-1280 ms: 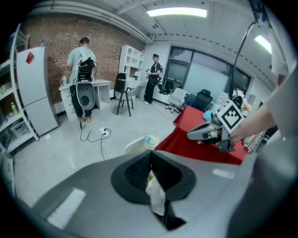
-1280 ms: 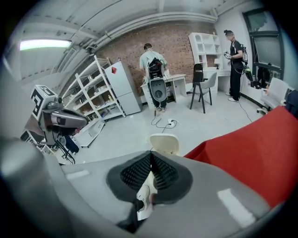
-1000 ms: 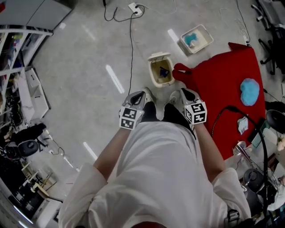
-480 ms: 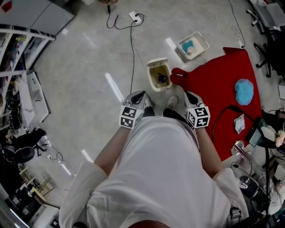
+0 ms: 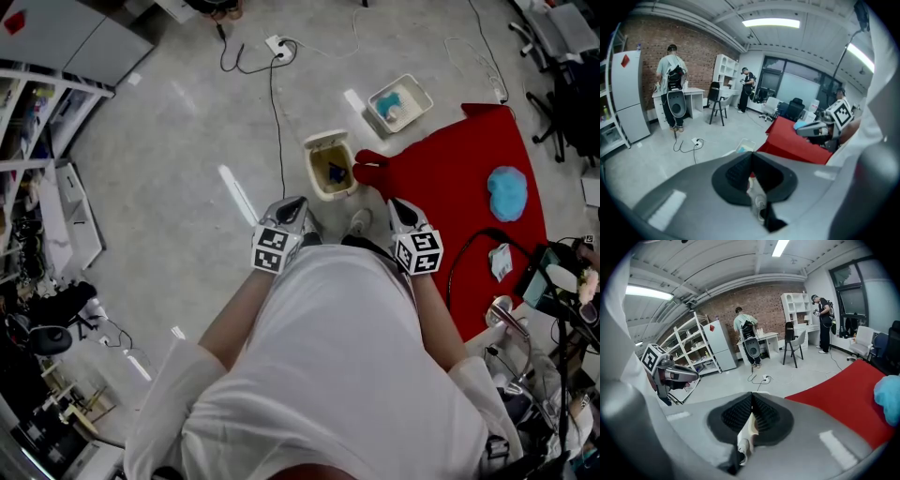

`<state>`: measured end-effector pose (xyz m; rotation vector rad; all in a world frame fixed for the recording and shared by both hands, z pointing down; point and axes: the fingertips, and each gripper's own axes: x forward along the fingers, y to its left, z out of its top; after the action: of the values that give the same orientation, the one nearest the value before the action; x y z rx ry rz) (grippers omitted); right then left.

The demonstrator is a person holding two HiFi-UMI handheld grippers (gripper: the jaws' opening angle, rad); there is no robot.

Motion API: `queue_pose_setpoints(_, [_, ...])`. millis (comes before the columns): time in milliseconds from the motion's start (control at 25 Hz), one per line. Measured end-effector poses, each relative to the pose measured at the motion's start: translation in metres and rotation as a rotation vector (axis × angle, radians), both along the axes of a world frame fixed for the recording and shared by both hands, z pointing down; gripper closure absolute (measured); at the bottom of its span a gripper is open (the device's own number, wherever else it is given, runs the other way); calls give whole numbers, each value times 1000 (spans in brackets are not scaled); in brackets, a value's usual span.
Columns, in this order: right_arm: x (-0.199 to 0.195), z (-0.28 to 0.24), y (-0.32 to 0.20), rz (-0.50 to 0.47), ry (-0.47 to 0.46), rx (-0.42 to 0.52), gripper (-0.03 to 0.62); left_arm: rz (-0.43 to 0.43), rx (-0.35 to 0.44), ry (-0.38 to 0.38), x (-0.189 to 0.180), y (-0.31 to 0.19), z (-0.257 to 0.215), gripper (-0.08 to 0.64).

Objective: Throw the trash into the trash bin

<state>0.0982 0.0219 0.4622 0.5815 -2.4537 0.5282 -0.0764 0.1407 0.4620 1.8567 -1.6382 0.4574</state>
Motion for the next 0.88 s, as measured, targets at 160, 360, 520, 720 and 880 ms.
queue_pose_setpoints(160, [2,2,2,-2,5,-5,591,19,-5,-4,6,-1,-3,555])
queue_pose_setpoints(360, [2,4,0,5,8,-6,591,46,-1,-9,8,-4,-2,555])
queue_pose_setpoints(520, [6,6,1,12,12,-7,591,21,14,5,6,-5,-1,555])
queue_pose_setpoints(720, [8,9,3,16,15,-13,591,13,9,3,4,-4,4,555])
queue_pose_setpoints(880, [11,9,4,19,15,-16,591,14,15,6,6,-6,4,555])
